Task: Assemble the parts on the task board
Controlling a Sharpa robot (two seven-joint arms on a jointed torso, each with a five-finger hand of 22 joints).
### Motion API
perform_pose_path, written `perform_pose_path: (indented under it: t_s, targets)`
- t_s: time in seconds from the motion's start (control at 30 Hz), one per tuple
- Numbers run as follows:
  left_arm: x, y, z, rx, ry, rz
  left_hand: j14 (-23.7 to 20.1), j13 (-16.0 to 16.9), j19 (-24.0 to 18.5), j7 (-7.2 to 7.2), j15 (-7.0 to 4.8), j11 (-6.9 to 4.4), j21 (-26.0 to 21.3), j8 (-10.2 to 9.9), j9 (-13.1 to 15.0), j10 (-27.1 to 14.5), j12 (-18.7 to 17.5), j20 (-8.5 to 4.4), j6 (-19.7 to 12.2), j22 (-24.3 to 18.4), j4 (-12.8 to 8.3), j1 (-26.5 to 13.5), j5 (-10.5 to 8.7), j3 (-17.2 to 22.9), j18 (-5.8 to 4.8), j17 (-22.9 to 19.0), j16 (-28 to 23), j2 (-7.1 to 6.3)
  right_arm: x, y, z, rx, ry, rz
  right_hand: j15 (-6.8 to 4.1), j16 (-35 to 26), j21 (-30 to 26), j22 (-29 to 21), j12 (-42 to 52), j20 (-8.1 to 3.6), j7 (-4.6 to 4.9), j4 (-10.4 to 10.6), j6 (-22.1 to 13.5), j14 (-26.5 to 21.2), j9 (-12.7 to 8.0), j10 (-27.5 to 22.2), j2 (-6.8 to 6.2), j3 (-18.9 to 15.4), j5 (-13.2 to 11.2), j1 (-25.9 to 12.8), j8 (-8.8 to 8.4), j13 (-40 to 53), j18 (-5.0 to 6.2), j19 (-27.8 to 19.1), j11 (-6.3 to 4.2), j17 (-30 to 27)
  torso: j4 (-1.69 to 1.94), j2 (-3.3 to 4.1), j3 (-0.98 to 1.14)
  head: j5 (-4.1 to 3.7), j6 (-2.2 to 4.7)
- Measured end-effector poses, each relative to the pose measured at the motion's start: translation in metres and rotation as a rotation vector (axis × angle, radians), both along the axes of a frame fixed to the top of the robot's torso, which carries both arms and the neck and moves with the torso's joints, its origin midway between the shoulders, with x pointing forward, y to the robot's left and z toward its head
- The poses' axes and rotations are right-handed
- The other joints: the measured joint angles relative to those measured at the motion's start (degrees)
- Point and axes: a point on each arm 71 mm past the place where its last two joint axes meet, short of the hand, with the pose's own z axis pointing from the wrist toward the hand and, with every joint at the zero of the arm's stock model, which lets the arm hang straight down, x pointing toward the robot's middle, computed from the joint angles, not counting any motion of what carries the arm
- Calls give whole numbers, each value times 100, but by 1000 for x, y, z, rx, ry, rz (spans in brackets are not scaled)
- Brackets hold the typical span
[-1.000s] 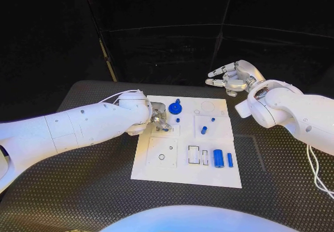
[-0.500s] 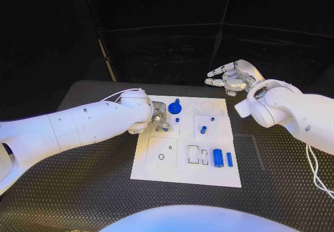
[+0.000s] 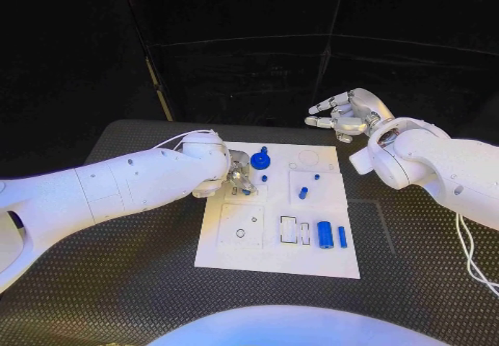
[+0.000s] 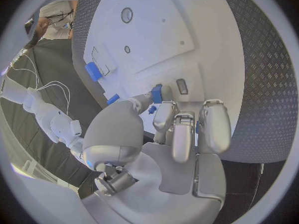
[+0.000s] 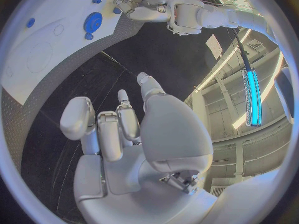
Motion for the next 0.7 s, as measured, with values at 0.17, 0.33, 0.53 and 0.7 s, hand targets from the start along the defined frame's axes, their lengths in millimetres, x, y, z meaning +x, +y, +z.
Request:
perform_pose_path:
  t_s: [0.17,0.33,0.53,0.7]
  targets:
    - [1,-1,0,4,2,-2,20,4,21,-20,-20,-19,0,28,37,21,13,-21,19,-1,-118,-84,-2,25,-1,0,0,-20,0,0,0,0,0,0,0,0,0,0,0,0,0,0,0,0,0,0,0,0,0,0,0,0,0,0,0,0,3,0,-1,-4,-9]
    - [1,-1,0,7,3,-3,21,13,24,-52,-21,-51,0,44,63,30,13,-24,50,-1,-245,-198,-5,89,-1,0,0,-31,0,0,0,0,1,0,0,-25,0,0,0,0,0,0,0,0,0,0,0,0,0,0,0,-8,0,0,0,0,3,-1,-2,-8,-14]
    - [2,0,-1,10,4,-1,22,-14,41,-81,-21,-84,0,79,91,21,36,-41,80,-1,-81,-488,1,-106,0,0,0,35,0,0,0,-1,1,0,0,-27,0,-9,0,0,0,14,0,0,-5,0,0,-14,0,0,0,-8,0,0,0,-1,6,-3,-2,-9,-14]
    - [3,1,-2,13,3,3,1,-48,66,-123,-42,-134,22,91,101,10,36,-66,122,-1,180,-834,1,-424,0,0,0,62,0,0,0,-1,1,0,0,-27,0,-9,0,-14,0,14,0,0,-5,0,0,-14,0,0,0,-8,-1,-14,0,-1,7,-3,-3,-10,-16]
